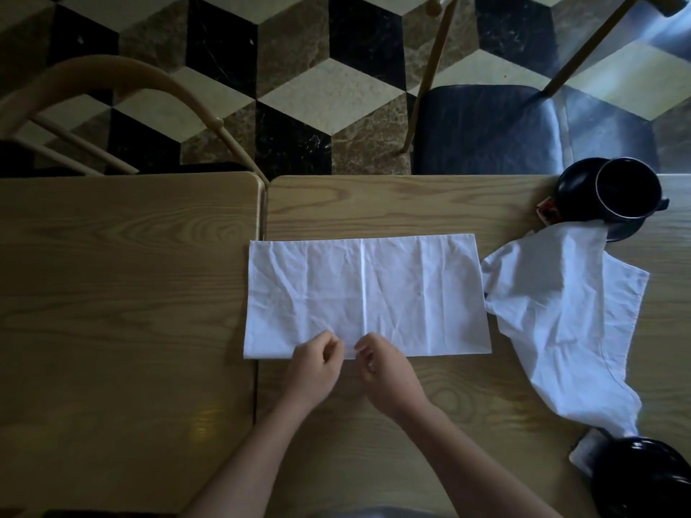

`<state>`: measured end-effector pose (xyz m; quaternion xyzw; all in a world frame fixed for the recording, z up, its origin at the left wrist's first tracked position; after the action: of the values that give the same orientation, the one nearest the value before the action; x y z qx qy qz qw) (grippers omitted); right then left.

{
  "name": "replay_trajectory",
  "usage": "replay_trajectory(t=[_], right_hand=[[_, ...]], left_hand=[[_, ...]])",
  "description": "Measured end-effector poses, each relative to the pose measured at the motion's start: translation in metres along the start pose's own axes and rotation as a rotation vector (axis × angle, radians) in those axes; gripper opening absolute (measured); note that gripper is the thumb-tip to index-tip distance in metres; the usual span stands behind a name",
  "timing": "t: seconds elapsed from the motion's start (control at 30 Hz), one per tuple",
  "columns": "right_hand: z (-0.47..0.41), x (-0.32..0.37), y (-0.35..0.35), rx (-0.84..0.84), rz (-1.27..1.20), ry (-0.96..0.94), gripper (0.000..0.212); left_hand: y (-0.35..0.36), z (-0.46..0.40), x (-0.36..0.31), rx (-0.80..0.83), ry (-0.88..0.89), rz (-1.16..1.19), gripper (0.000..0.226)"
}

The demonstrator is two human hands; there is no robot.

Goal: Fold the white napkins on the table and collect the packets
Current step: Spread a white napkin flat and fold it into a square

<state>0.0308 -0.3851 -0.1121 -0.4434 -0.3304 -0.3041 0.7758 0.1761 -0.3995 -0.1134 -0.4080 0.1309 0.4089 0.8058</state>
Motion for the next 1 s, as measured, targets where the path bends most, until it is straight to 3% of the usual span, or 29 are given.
replay_trajectory(t=[0.13, 0.3, 0.57, 0.7, 0.8, 0.87, 0.9, 0.93, 1.0], right_hand=[[0.016, -0.040, -0.045, -0.070, 0.089, 0.120, 0.007], [0.052, -0.095, -0.116, -0.226, 0.113, 0.228, 0.008], [0.048, -0.103, -0.113, -0.269, 0.148, 0.307, 0.009], [0.046, -0.097, -0.113, -0.243, 0.148, 0.318, 0.009], [0.036, -0.084, -0.114, -0.064, 0.341, 0.278, 0.014], [0.013, -0.063, -0.131, -0.030, 0.527, 0.172, 0.014], [-0.006, -0.049, -0.144, -0.081, 0.565, 0.090, 0.011], [-0.027, -0.035, -0.159, -0.140, 0.584, 0.011, 0.009], [-0.075, -0.015, -0.182, -0.138, 0.649, -0.075, 0.025]], left_hand=[[-0.035, -0.014, 0.027, -0.052, -0.091, -0.074, 0.027], [-0.085, -0.026, 0.080, -0.156, -0.267, 0.058, 0.025], [-0.078, -0.022, 0.070, -0.182, -0.292, 0.023, 0.024], [-0.078, -0.016, 0.062, -0.206, -0.318, -0.028, 0.026], [-0.073, -0.006, 0.051, -0.216, -0.332, -0.156, 0.024], [-0.035, 0.009, 0.024, -0.128, -0.289, -0.130, 0.028], [-0.002, 0.020, 0.008, -0.011, -0.290, -0.005, 0.029], [0.037, 0.033, -0.005, 0.137, -0.338, 0.207, 0.030], [0.121, 0.062, -0.031, 0.480, -0.597, 0.680, 0.021]])
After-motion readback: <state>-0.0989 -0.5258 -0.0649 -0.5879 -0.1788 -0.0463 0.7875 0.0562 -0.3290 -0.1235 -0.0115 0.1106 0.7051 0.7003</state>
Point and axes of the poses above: each hand's wrist, its own z-axis away from the middle knuckle, its own y-axis out of the palm, x = y × z, the point moved 10 cm from there along -z, towards the middle knuckle, and after that the axes turned 12 degrees about -y, right-handed, at the moved point
